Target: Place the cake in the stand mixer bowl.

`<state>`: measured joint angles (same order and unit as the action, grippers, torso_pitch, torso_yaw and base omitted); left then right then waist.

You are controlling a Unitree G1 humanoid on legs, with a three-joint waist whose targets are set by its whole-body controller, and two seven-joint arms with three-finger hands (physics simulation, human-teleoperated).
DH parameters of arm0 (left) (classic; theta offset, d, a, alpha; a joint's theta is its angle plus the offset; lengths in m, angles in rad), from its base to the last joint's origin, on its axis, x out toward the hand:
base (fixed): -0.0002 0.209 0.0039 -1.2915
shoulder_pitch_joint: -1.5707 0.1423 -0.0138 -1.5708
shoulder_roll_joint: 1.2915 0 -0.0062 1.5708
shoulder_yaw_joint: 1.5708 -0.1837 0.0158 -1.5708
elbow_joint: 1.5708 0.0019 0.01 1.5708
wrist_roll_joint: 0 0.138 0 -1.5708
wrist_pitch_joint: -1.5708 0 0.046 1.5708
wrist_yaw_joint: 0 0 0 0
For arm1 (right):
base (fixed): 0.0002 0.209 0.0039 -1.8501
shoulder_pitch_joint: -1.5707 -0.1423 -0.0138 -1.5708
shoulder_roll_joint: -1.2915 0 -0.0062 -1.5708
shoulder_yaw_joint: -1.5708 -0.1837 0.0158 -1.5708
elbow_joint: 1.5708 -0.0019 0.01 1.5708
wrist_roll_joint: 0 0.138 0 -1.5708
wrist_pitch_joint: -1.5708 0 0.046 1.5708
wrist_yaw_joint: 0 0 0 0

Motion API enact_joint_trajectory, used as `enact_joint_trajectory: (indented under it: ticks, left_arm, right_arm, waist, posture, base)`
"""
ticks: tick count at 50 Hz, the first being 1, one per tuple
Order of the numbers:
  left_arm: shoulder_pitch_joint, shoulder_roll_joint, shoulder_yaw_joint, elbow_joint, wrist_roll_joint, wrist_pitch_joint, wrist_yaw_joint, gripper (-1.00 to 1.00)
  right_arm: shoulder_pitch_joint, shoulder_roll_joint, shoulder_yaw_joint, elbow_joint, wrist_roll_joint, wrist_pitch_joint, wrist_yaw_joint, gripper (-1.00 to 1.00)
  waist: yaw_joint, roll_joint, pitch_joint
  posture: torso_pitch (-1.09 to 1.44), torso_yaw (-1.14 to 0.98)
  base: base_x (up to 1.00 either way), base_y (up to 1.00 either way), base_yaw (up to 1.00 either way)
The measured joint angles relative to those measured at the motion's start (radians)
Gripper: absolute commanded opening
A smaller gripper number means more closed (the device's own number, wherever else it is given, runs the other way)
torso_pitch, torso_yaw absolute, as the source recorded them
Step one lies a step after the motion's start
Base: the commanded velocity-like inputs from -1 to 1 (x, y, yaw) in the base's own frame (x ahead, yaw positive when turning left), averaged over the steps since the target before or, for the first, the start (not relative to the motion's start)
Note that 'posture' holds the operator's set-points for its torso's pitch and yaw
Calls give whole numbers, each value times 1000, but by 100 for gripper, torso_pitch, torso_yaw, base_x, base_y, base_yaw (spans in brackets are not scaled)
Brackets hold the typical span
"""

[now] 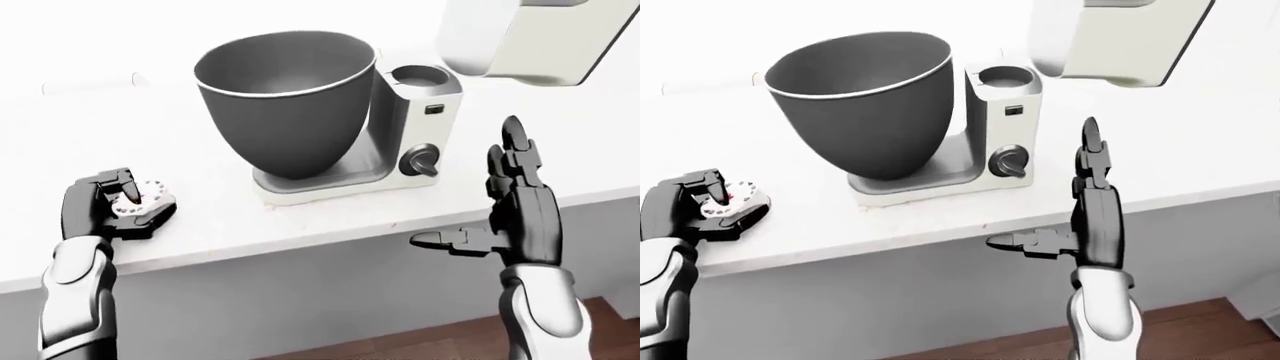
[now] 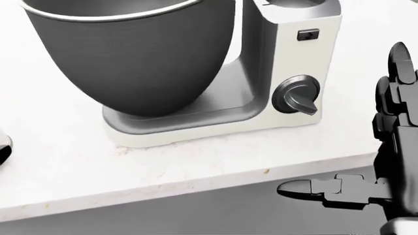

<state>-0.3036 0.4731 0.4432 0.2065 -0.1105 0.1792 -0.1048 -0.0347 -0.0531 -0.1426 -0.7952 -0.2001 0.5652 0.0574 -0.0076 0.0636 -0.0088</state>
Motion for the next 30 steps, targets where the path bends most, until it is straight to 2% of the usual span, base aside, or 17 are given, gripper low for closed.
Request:
enact_joint_trajectory:
  ticks: [5,11,24,30]
  left_arm:
    - [12,1,14,-77,7,80,-10,-100]
    - [-15,43,23,-138,8,225,-38,-100]
    - [-42,93,51,-173,-1,312,-48,-100]
    - [-73,143,67,-197,-14,357,-53,-100]
  right_arm:
    - [0,0,-5,6,1,-4,0,100]
    - [2,0,-7,17,7,-11,1,100]
    - [9,-1,-19,1,16,-10,2,100]
    - [4,-3,-24,17,20,-19,1,100]
  waist:
    - [-2,-7,7]
    - [-5,-19,23]
    - [-4,-36,37]
    - [-2,-40,41]
  posture:
    - [0,0]
    - [0,0]
    - [0,0]
    - [0,0]
  base:
    - [0,0,0]
    - [0,0,0]
    - [0,0,0]
    - [0,0,0]
